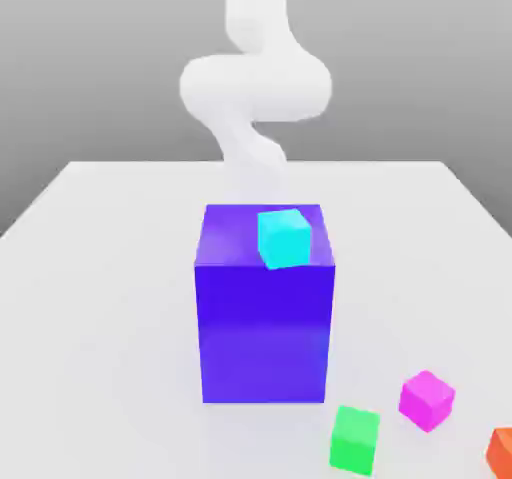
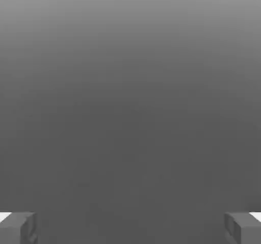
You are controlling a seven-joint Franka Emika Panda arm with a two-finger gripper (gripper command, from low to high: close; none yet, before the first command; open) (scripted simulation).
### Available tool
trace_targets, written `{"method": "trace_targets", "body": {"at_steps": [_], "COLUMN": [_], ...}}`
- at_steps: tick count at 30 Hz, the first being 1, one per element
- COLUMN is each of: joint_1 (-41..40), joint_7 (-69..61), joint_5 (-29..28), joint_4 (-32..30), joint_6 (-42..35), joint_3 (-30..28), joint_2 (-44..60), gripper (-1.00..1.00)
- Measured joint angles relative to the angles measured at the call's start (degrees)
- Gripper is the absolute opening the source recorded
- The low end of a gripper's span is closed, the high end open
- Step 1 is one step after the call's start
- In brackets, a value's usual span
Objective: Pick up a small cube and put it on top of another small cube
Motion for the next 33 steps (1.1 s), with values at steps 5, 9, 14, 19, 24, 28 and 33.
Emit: {"method": "trace_targets", "body": {"at_steps": [5, 9, 14, 19, 24, 28, 33], "joint_1": [4.9, 8.5, 12.6, 16.4, 19.4, 21.8, 22.1], "joint_7": [-11.7, -21.2, -33.5, -46.5, -60.1, -71.2, -84.8], "joint_5": [-2.3, -3.5, -4.3, -4.2, -3.3, -2.2, -1.3], "joint_4": [-1.9, -3.4, -5.3, -7.2, -9.2, -10.7, -12.6], "joint_6": [3.5, 6.3, 9.8, 13.3, 16.8, 19.7, 23.2], "joint_3": [-0.7, -1.3, -1.9, -2.2, -1.2, -0.1, 3.1], "joint_2": [8.0, 14.1, 21.8, 29.5, 37.2, 43.3, 50.9], "gripper": [0.00, 0.00, 0.00, 0.00, 0.00, 0.00, 0.00]}}
